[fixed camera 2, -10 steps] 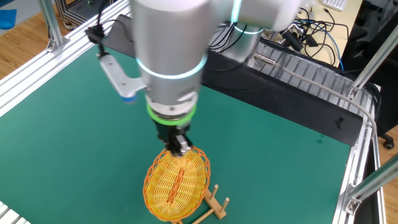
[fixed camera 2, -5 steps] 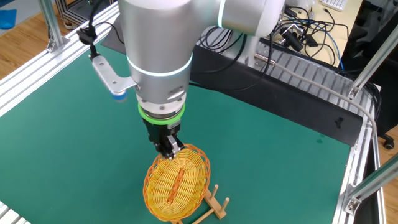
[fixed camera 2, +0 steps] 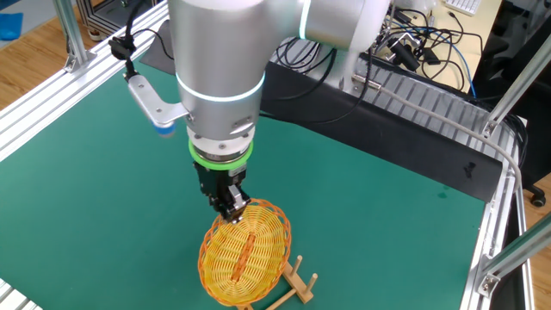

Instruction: Put the dish on the dish rack

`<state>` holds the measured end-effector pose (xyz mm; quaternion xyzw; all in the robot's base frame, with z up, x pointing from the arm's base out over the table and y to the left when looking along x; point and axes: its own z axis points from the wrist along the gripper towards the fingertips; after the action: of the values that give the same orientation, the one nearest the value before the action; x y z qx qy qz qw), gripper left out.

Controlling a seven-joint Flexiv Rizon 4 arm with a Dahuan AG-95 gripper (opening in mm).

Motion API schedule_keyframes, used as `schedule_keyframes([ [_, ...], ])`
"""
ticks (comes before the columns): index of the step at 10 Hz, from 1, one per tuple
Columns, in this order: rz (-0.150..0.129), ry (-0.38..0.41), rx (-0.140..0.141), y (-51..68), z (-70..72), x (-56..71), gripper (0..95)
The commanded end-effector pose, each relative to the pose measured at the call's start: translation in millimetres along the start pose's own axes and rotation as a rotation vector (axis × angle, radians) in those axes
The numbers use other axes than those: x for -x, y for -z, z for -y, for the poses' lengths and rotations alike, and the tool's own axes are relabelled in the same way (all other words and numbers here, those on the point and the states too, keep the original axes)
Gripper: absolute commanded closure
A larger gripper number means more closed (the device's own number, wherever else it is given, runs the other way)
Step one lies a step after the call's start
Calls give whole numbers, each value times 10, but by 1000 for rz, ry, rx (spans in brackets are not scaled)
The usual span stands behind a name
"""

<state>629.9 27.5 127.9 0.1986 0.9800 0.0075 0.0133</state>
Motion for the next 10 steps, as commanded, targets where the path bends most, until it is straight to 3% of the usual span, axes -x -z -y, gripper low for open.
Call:
schedule_keyframes([
  [1, 12, -10, 8, -71, -26, 23, 570],
  [5, 12, -47, 32, -222, -121, 44, 570],
  [7, 18, -56, 36, -257, -142, 47, 950],
  [10, 12, -81, 36, -238, -204, 18, 950],
])
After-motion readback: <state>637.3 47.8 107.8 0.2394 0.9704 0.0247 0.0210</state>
